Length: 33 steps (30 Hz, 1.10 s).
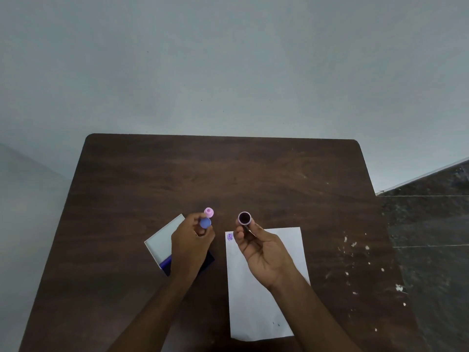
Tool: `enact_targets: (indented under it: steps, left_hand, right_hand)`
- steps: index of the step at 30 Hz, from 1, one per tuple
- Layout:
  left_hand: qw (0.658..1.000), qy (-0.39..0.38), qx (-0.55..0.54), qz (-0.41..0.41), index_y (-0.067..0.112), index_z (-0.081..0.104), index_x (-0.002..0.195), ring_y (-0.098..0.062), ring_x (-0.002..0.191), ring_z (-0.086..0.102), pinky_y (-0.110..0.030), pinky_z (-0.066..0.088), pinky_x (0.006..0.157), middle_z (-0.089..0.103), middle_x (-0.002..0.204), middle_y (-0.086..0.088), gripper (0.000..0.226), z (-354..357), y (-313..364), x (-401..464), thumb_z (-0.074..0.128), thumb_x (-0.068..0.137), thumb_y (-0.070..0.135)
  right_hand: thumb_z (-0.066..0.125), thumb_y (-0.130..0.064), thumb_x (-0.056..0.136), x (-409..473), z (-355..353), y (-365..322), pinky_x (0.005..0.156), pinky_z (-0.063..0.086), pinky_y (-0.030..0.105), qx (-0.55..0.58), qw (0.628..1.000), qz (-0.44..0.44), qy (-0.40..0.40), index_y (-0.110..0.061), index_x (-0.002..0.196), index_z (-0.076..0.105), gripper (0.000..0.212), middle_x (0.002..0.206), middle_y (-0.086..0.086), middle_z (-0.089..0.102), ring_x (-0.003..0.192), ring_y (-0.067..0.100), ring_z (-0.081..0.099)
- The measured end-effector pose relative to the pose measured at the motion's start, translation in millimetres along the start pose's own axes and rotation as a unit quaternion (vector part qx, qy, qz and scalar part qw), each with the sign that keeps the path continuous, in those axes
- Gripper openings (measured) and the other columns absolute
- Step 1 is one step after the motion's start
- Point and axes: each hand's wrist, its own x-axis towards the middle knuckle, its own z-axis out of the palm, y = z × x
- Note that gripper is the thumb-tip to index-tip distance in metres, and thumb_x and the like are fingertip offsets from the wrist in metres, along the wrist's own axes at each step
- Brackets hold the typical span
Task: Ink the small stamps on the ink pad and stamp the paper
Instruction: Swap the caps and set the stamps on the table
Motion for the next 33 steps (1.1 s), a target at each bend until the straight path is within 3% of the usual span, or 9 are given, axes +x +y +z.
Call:
enact_targets:
  steps: [5, 7, 12, 15, 21, 23, 27, 31, 33]
  left_hand:
    - [0.964, -0.122, -0.222, -0.078, 0.03, 0.068, 0.111, -0.007, 0.096, 0.065, -0.02, 0.05, 0.085, 0.07, 0.101, 0.017, 0.028, -30, 15, -9, 0.069, 0.084, 0.036]
    - [0.956, -0.16, -0.239, -0.06, 0.035, 0.068, 0.112, 0.0, 0.098, 0.064, -0.013, 0.049, 0.082, 0.071, 0.102, 0.02, 0.029, -42, 21, -11, 0.069, 0.083, 0.039]
    - [0.955, -0.195, -0.225, 0.012, 0.028, 0.069, 0.114, -0.002, 0.103, 0.065, -0.022, 0.048, 0.095, 0.072, 0.107, 0.014, 0.035, -61, 37, -13, 0.074, 0.08, 0.03]
    - [0.967, -0.186, -0.134, 0.11, 0.028, 0.062, 0.125, 0.002, 0.104, 0.061, -0.006, 0.04, 0.09, 0.069, 0.111, 0.011, 0.04, -64, 41, -12, 0.067, 0.086, 0.033]
    - [0.955, -0.184, -0.001, 0.231, 0.025, 0.052, 0.135, -0.025, 0.116, 0.056, -0.011, 0.031, 0.089, 0.059, 0.129, -0.009, 0.045, -61, 41, -14, 0.058, 0.092, 0.011]
    - [0.961, -0.177, -0.01, 0.213, 0.027, 0.05, 0.136, -0.022, 0.114, 0.058, -0.014, 0.035, 0.091, 0.062, 0.127, -0.006, 0.048, -58, 40, -15, 0.061, 0.091, 0.016]
    - [0.967, -0.249, 0.053, 0.005, 0.019, 0.039, 0.142, -0.024, 0.122, 0.052, -0.036, 0.036, 0.106, 0.056, 0.134, -0.01, 0.057, -53, 58, -3, 0.052, 0.092, 0.041]
    - [0.974, -0.212, -0.039, 0.068, 0.02, 0.056, 0.122, -0.023, 0.106, 0.063, -0.032, 0.049, 0.093, 0.067, 0.111, 0.002, 0.041, -62, 62, -10, 0.07, 0.084, 0.03]
    - [0.973, -0.219, -0.008, 0.064, 0.016, 0.058, 0.117, -0.022, 0.104, 0.064, -0.03, 0.048, 0.092, 0.067, 0.107, 0.002, 0.034, -65, 64, -13, 0.067, 0.087, 0.028]
  right_hand:
    - [0.064, -0.006, 0.083, 2, 4, 7, 0.075, 0.059, 0.035, -0.015, 1.0, -0.003, 0.003, 0.005, 0.1, 0.07, 0.021, 0.107, 0.025, 0.068, 0.09, 0.031, 0.069]
    - [0.064, -0.007, 0.084, 4, 5, 9, 0.075, 0.059, 0.036, -0.027, 0.999, -0.014, 0.009, 0.003, 0.102, 0.07, 0.021, 0.107, 0.024, 0.069, 0.091, 0.031, 0.069]
    - [0.067, -0.012, 0.082, 5, 7, 17, 0.08, 0.058, 0.035, -0.068, 0.997, -0.033, -0.001, -0.001, 0.104, 0.07, 0.025, 0.106, 0.02, 0.07, 0.094, 0.028, 0.068]
    - [0.068, -0.013, 0.08, 4, 8, 23, 0.08, 0.058, 0.034, -0.088, 0.995, -0.049, -0.014, -0.002, 0.104, 0.07, 0.026, 0.109, 0.02, 0.07, 0.1, 0.029, 0.068]
    - [0.064, -0.014, 0.085, 5, 12, 29, 0.077, 0.058, 0.031, -0.183, 0.977, -0.112, -0.001, -0.007, 0.106, 0.07, 0.023, 0.107, 0.016, 0.071, 0.099, 0.032, 0.068]
    - [0.065, -0.015, 0.083, 6, 12, 29, 0.074, 0.058, 0.028, -0.216, 0.966, -0.144, 0.008, -0.008, 0.104, 0.071, 0.023, 0.104, 0.014, 0.073, 0.096, 0.031, 0.069]
    - [0.069, -0.017, 0.076, 5, 11, 28, 0.07, 0.058, 0.025, -0.237, 0.954, -0.184, 0.009, -0.008, 0.103, 0.071, 0.03, 0.1, 0.013, 0.074, 0.093, 0.03, 0.07]
    - [0.068, -0.016, 0.076, 8, 10, 27, 0.068, 0.057, 0.024, -0.255, 0.946, -0.202, 0.005, -0.009, 0.103, 0.071, 0.028, 0.097, 0.009, 0.075, 0.091, 0.028, 0.071]
    - [0.068, -0.016, 0.077, 9, 11, 27, 0.069, 0.057, 0.023, -0.268, 0.941, -0.209, 0.0, -0.01, 0.104, 0.071, 0.028, 0.096, 0.007, 0.076, 0.091, 0.027, 0.071]
